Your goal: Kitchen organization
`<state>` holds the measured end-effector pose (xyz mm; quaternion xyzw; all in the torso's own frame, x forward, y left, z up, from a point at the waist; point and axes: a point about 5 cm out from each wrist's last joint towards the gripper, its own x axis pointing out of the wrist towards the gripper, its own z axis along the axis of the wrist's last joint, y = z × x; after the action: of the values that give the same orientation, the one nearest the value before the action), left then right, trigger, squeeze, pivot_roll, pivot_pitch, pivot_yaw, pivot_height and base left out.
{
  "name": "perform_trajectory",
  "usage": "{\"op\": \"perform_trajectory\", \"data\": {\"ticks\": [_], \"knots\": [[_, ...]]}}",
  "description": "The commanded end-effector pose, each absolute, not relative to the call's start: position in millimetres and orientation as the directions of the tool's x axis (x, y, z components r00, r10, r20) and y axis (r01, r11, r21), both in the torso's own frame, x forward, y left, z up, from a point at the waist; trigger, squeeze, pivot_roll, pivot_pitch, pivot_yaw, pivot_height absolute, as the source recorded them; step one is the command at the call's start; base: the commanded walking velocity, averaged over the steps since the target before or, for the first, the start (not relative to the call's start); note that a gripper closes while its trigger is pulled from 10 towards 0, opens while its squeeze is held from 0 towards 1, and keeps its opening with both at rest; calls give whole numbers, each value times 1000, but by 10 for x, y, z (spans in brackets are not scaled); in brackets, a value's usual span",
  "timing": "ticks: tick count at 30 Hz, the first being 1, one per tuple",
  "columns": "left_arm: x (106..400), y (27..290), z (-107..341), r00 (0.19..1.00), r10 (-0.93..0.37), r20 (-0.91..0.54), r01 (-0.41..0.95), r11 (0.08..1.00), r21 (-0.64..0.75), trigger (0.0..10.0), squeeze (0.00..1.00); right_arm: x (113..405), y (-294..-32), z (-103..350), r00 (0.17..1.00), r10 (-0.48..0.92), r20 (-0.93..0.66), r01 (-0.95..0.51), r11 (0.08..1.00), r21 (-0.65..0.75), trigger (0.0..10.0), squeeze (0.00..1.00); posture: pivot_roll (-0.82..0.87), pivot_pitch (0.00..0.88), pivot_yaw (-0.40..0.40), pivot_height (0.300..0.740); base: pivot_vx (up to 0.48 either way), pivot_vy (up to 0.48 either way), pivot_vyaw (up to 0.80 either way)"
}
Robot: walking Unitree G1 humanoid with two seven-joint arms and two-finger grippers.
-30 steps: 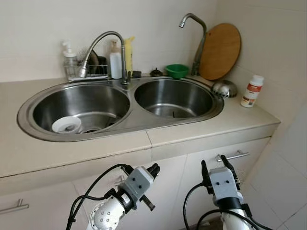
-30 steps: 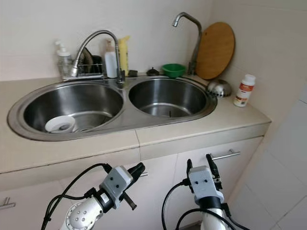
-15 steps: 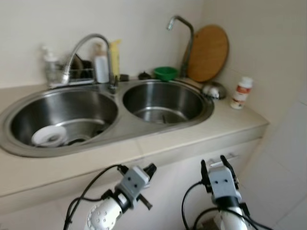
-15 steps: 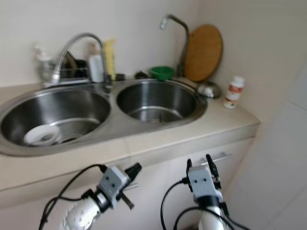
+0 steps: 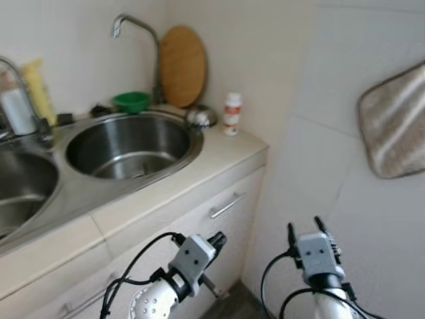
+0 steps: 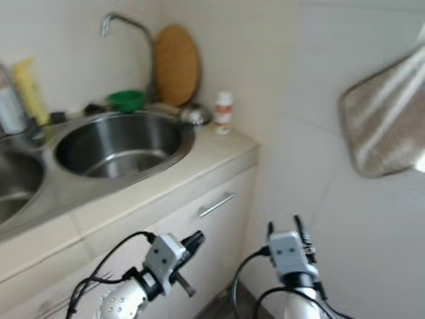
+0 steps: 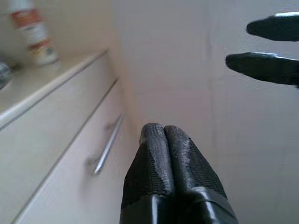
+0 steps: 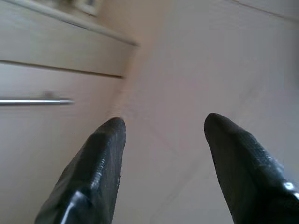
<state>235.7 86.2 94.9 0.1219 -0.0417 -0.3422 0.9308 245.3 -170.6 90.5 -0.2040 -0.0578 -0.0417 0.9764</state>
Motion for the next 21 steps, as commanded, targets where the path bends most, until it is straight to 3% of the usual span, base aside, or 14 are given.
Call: {"op": "perform_trajectory", "data": {"ticks": [1,8,21], "knots": [[2360,928,941,768,-640,-21,619,733,280,10000,0,2461,-1639,925,990,-38,139,89,919,-384,10000,0,42,0,-31,740,0,0,-800],[2350,922,902,764,-644,-33,627,730,274,10000,0,2466,-1648,923,990,-42,134,92,918,-386,10000,0,36,0,-28,740,0,-411,-800],[2374,908,910,768,-640,-17,623,742,248,10000,0,2491,-1661,924,990,-49,133,98,914,-394,10000,0,30,0,-27,740,0,0,-800]]}}
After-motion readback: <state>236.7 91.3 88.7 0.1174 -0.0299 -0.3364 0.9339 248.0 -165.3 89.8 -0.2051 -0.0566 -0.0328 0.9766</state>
